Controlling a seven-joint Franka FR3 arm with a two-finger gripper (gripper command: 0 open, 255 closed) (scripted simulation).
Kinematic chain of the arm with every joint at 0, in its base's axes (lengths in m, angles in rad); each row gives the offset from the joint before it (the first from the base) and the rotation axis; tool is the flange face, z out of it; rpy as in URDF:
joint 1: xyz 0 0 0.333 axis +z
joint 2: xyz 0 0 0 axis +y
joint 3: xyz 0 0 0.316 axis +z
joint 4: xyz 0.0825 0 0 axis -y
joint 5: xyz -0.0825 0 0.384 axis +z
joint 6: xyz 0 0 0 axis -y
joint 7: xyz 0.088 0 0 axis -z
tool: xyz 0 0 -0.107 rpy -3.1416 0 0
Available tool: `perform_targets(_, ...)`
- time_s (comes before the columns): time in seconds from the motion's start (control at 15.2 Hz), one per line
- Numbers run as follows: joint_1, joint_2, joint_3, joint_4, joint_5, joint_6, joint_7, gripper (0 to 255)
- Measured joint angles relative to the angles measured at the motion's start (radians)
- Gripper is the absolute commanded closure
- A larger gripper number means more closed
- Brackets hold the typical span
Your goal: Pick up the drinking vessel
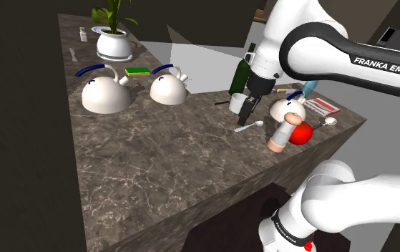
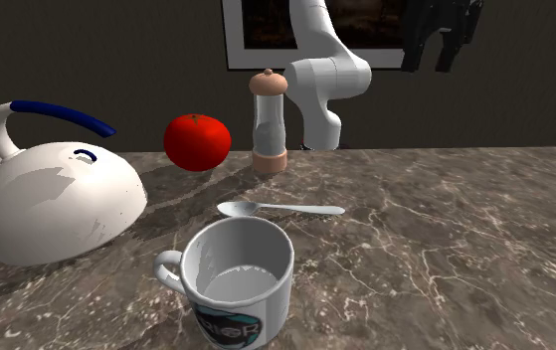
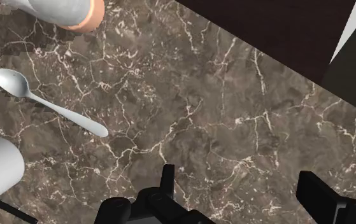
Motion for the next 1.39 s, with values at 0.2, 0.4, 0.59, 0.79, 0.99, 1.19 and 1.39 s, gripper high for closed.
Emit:
perform_targets(0.2, -0.011, 0.03, -0.023, 0.006, -0.018, 0.021, -0.026, 0)
perform_targets(0.4, -0.033, 0.08, -0.072, 0.013, -0.053, 0.06, -0.084, 0)
perform_targets(0.59, -0.056, 0.151, -0.127, 0.03, -0.09, 0.11, -0.147, 0)
perform_targets(0.79, -0.074, 0.233, -0.174, 0.067, -0.116, 0.151, -0.204, 0)
perform_targets(0.99, -0.095, 0.321, -0.229, 0.11, -0.14, 0.194, -0.272, 0)
perform_targets(1.19, -0.108, 0.414, -0.272, 0.163, -0.15, 0.232, -0.329, 0)
perform_targets(1.39, -0.119, 0.527, -0.315, 0.243, -0.148, 0.264, -0.392, 0)
